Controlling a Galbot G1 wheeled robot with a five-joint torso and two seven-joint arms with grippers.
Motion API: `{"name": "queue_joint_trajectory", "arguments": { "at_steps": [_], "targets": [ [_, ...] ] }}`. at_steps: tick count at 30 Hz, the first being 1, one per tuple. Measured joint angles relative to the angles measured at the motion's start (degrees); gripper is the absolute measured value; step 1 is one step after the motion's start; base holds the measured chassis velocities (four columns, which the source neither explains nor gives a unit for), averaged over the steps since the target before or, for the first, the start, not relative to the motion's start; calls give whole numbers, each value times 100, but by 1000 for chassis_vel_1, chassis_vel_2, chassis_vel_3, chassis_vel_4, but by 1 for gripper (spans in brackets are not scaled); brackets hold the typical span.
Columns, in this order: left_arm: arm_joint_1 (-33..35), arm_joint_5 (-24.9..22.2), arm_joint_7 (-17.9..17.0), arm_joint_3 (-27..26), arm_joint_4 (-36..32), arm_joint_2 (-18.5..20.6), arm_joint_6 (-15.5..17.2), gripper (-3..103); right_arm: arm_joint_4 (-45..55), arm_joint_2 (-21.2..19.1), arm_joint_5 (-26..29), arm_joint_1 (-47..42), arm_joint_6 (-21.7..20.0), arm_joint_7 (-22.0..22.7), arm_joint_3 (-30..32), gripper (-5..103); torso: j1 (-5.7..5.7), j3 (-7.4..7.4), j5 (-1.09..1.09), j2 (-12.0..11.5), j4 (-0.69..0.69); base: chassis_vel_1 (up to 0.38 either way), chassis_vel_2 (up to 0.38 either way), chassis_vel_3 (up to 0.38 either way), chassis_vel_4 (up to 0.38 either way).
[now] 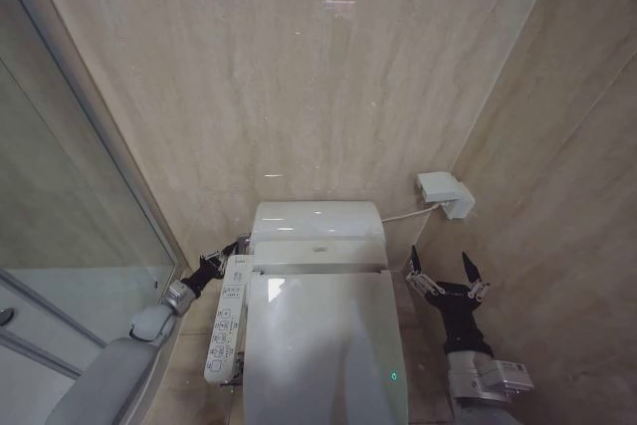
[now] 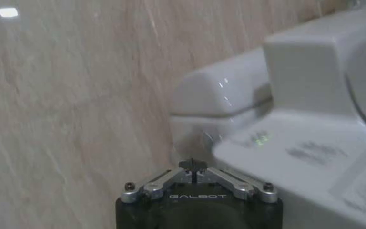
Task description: Open the toilet lid, clean the toilet bowl with a toilet brush, close the toilet lid, and flush.
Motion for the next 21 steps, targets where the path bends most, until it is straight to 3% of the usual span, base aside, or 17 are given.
{"name": "queue_joint_trajectory", "arguments": {
  "at_steps": [12, 21],
  "targets": [
    [-155, 74, 44, 57, 274, -124, -25, 0, 0, -1, 0, 0, 0, 0, 0, 100, 1, 1, -3, -1, -11, 0, 0, 0, 0],
    [-407, 76, 99, 176, 524, -160, -83, 0, 0, 0, 0, 0, 0, 0, 0, 100, 0, 1, -1, -1, -4, 0, 0, 0, 0]
  ]
}}
